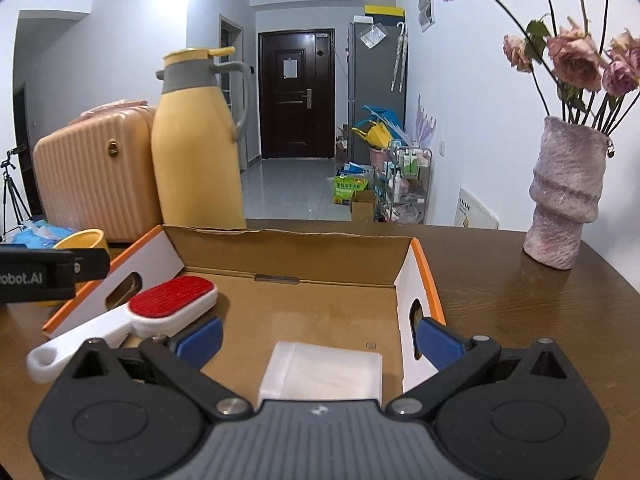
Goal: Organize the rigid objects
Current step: 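Lower the plastic box and lint brush into the cardboard box and open both grippers, then move the right gripper to the white spray bottle and grasp it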
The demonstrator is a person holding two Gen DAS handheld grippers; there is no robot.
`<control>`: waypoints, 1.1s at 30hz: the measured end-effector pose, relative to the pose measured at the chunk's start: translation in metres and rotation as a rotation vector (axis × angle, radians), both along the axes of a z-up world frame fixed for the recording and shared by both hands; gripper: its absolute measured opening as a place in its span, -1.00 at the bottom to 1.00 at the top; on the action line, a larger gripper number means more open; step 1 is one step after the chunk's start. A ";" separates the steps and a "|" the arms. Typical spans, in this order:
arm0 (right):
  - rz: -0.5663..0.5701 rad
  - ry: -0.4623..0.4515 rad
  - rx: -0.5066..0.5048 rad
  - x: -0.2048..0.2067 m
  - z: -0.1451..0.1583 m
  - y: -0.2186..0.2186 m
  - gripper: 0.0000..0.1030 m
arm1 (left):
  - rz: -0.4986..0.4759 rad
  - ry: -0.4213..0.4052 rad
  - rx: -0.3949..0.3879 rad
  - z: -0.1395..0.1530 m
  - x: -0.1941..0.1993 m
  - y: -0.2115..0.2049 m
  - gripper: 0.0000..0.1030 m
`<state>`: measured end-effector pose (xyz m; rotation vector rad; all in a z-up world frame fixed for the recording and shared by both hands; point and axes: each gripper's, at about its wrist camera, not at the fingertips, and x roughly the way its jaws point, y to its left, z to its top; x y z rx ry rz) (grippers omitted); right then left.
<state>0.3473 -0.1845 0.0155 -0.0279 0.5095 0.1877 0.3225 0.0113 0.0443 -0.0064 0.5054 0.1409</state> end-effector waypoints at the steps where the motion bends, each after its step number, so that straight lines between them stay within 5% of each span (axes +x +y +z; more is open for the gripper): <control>1: 0.003 -0.005 -0.002 -0.005 0.001 0.000 1.00 | 0.000 -0.003 0.000 0.001 -0.004 0.000 1.00; 33: 0.104 -0.080 -0.032 -0.171 0.008 0.009 1.00 | 0.019 0.008 -0.012 -0.003 -0.167 0.021 1.00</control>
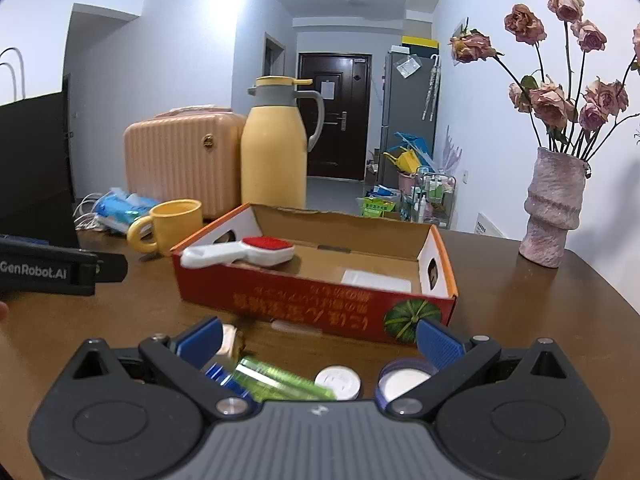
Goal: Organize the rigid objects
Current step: 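Move the right gripper to the white spray bottle and grasp it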
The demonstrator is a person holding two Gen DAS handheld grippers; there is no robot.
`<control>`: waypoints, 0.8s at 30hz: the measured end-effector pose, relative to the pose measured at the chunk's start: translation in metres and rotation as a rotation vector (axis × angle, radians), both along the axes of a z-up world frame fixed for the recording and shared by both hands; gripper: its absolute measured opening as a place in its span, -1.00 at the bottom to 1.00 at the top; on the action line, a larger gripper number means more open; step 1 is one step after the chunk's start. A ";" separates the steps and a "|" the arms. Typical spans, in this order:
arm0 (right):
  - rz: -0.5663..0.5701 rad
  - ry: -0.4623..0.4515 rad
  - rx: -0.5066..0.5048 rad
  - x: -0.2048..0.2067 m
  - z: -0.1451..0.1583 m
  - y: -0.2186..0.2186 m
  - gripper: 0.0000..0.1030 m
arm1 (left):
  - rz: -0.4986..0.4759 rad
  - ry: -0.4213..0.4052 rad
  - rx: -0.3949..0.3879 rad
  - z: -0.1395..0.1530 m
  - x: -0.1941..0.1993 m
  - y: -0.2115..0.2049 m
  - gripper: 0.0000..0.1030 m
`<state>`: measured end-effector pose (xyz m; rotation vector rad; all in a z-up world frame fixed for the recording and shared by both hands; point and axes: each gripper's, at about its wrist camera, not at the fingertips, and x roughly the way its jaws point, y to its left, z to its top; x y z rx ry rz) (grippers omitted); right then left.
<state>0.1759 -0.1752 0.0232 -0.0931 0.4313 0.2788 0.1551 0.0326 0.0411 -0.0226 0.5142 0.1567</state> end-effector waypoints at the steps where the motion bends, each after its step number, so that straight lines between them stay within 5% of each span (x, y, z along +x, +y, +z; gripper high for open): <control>1: 0.004 0.001 -0.001 -0.005 -0.001 0.001 1.00 | 0.001 0.003 0.001 -0.001 -0.003 0.000 1.00; 24: 0.092 0.073 -0.016 -0.075 -0.041 -0.002 1.00 | -0.015 0.096 0.004 -0.047 -0.074 0.015 1.00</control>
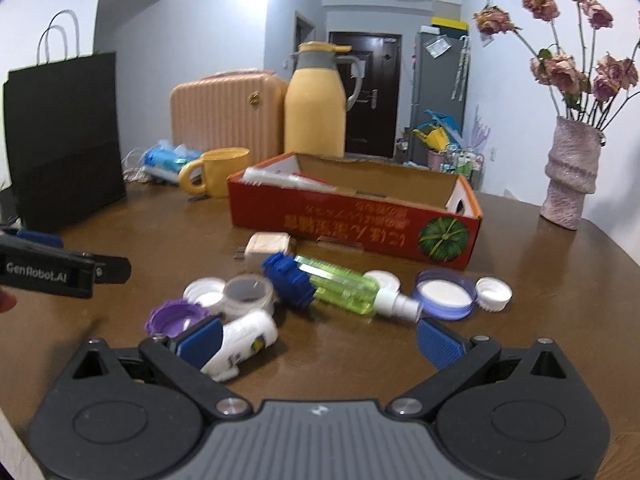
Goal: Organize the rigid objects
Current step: 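Move the right gripper to the white spray bottle and grasp it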
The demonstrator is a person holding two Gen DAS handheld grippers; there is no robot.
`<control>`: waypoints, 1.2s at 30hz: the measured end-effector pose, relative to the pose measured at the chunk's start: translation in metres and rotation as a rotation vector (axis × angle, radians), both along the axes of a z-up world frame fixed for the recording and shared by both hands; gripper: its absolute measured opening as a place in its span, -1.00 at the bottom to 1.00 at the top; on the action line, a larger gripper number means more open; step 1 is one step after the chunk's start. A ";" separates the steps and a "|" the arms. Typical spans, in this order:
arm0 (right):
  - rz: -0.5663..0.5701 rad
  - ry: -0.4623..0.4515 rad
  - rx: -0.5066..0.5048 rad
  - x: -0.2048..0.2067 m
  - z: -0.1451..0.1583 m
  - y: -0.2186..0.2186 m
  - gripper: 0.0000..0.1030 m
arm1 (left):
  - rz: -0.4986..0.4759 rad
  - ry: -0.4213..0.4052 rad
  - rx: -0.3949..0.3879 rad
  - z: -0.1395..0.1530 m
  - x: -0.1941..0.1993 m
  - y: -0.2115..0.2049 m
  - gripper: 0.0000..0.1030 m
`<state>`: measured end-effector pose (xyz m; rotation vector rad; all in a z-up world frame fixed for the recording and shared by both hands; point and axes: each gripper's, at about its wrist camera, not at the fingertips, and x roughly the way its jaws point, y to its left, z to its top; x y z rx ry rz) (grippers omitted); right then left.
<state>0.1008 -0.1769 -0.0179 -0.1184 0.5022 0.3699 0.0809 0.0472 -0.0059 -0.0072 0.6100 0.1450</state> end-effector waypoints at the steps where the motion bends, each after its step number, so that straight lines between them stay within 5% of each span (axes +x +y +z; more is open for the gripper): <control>1: 0.008 0.007 -0.006 -0.002 -0.003 0.001 1.00 | -0.002 0.004 -0.002 -0.002 -0.002 0.001 1.00; 20: 0.260 0.088 -0.098 -0.002 -0.031 0.042 1.00 | 0.003 0.057 -0.014 -0.023 -0.026 0.016 1.00; 36: 0.269 0.094 -0.164 0.033 -0.033 0.055 1.00 | 0.003 0.050 -0.029 -0.023 -0.024 0.022 1.00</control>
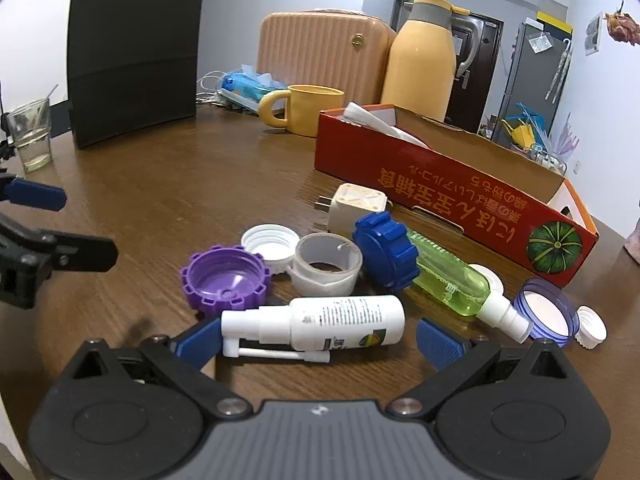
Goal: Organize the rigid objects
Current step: 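Move the right gripper to the white spray bottle and grasp it, then lift the spray bottle with the right gripper while the left gripper grasps the purple cap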
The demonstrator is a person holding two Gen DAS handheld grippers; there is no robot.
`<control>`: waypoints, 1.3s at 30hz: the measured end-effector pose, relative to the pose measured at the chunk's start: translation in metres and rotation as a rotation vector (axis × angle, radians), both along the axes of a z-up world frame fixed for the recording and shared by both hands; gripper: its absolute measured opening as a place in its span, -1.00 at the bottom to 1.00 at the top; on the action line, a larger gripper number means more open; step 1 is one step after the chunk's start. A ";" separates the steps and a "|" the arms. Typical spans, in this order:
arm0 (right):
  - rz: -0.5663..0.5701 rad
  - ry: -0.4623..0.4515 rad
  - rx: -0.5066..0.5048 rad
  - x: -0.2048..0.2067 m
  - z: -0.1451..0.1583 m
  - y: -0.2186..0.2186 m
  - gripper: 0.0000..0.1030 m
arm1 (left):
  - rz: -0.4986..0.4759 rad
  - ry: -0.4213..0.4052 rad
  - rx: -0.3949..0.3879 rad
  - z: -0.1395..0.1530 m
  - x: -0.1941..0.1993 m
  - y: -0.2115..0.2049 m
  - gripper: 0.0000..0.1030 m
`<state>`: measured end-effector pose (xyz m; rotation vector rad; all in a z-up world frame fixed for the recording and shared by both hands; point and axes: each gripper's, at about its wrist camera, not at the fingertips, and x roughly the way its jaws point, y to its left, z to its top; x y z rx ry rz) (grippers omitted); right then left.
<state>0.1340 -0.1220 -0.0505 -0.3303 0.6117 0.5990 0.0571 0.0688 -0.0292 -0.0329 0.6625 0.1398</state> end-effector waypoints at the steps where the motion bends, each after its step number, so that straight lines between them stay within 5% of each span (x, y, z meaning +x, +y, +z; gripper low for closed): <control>1: -0.004 0.000 -0.001 0.002 0.000 0.000 1.00 | 0.000 0.001 -0.001 0.000 0.001 0.000 1.00; 16: -0.038 0.052 0.041 0.028 -0.004 0.001 0.90 | 0.002 0.006 -0.007 -0.003 0.009 0.001 1.00; 39: -0.191 -0.047 0.131 0.010 0.011 -0.060 0.90 | -0.076 0.014 -0.001 -0.002 0.039 -0.044 1.00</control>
